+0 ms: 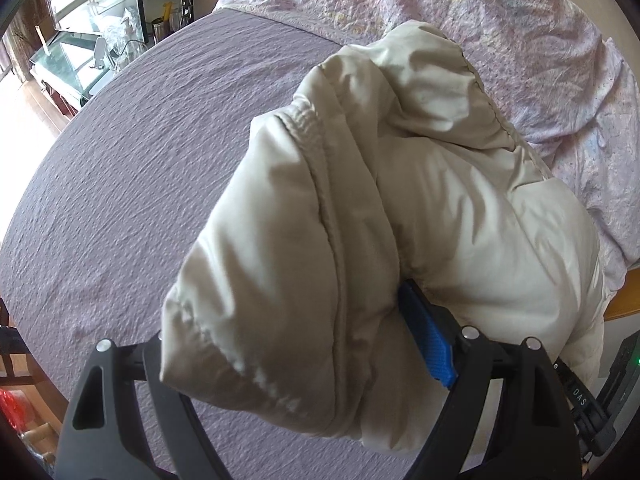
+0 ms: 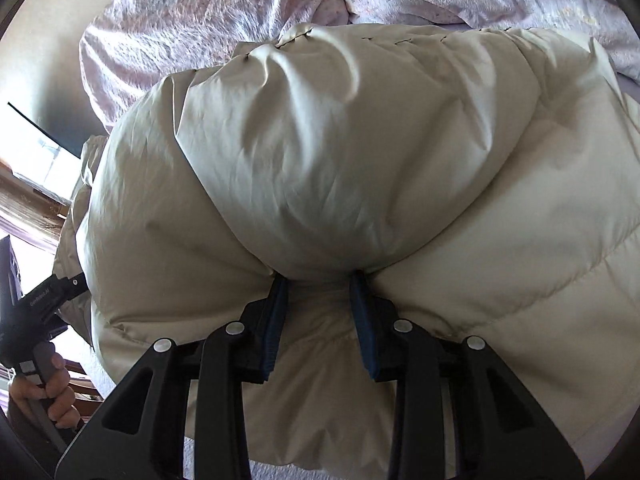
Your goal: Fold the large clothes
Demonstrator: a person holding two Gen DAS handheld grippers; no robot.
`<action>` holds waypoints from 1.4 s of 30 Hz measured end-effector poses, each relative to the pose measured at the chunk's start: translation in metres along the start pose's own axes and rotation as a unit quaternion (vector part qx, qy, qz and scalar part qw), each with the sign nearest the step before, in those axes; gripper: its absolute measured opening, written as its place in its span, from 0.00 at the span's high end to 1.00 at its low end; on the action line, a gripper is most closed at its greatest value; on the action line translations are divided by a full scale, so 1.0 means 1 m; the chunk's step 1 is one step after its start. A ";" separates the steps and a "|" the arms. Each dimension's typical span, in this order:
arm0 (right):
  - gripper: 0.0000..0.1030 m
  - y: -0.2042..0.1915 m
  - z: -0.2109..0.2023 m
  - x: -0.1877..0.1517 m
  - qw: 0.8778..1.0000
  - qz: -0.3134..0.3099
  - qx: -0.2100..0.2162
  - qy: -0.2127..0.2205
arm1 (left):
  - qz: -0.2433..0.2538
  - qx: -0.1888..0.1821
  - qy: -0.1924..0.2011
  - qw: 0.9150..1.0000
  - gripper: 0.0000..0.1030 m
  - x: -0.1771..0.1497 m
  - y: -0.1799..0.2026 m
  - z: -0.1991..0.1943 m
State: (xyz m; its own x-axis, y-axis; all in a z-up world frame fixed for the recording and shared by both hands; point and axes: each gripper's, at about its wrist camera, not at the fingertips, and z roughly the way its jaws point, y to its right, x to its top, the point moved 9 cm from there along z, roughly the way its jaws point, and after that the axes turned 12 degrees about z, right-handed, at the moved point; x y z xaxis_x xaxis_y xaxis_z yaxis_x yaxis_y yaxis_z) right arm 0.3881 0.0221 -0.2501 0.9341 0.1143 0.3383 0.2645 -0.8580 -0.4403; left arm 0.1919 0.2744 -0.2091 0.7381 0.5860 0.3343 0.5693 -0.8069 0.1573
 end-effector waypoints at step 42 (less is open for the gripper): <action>0.66 0.035 -0.040 0.016 1.000 -0.014 0.026 0.000 | 0.185 -0.127 0.149 0.963 0.78 0.011 0.250 -0.142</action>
State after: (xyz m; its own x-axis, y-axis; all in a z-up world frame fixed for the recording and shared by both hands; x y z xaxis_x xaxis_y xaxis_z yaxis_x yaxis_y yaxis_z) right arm 0.4029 -0.0262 -0.2273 0.9260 0.1391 0.3509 0.3034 -0.8272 -0.4730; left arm 0.2908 0.0691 -0.0336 0.7153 0.2386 0.6568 0.1535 -0.9706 0.1854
